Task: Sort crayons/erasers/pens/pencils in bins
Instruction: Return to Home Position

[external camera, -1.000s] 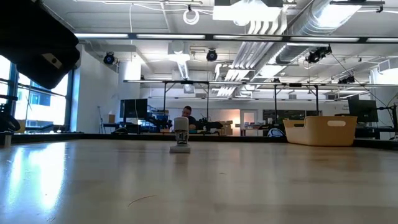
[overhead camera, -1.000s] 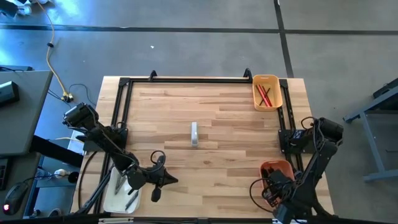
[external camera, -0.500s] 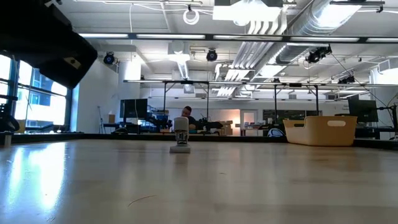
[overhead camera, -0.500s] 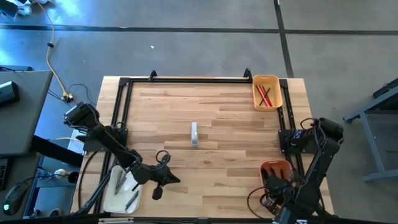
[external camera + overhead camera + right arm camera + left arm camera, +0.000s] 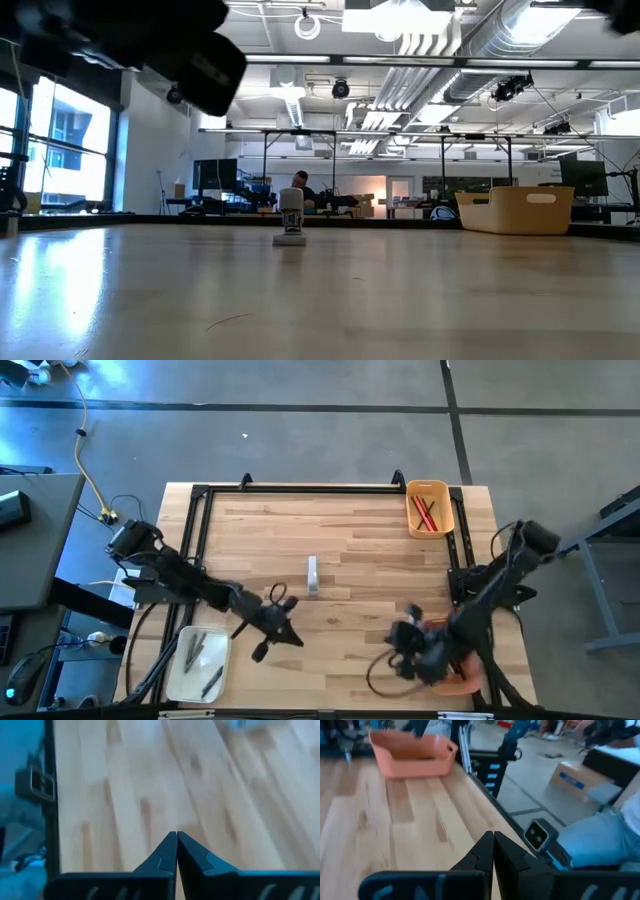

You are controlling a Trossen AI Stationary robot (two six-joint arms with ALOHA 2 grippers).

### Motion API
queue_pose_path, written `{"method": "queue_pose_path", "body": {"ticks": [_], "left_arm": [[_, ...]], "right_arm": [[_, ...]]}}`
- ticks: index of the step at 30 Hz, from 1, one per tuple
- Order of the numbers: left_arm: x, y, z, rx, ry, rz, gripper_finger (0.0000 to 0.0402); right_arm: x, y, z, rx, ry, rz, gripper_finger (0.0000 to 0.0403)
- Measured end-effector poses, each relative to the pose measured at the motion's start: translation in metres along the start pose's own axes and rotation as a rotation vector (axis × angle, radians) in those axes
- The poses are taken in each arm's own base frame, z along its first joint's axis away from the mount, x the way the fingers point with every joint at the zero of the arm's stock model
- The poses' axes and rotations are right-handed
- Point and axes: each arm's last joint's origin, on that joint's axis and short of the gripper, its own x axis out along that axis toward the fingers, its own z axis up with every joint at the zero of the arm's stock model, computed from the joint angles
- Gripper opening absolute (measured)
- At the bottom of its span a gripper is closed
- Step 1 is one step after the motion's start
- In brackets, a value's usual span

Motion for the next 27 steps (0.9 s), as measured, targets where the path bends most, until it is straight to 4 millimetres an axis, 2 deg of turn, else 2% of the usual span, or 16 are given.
{"method": "queue_pose_path", "body": {"ticks": [8, 14, 17, 21, 27], "left_arm": [[-0.008, 0.046, 0.015, 0.026, -0.082, -0.013, 0.0], [-0.021, 0.084, 0.027, 0.029, -0.162, -0.017, 0.0], [-0.029, 0.103, 0.028, 0.015, -0.168, 0.046, 0.0], [-0.049, 0.118, 0.018, 0.021, -0.234, 0.123, 0.0], [-0.09, 0.129, -0.004, -0.041, -0.353, 0.202, 0.0]], "right_arm": [[0.044, -0.094, 0.031, -0.114, -0.325, 0.229, 0.0], [0.061, -0.162, 0.038, -0.158, -0.524, 0.283, 0.0], [0.062, -0.184, 0.038, -0.182, -0.582, 0.264, 0.0], [0.056, -0.201, 0.03, -0.204, -0.633, 0.208, 0.0], [0.038, -0.219, -0.002, -0.191, -0.757, 0.195, 0.0]]}}
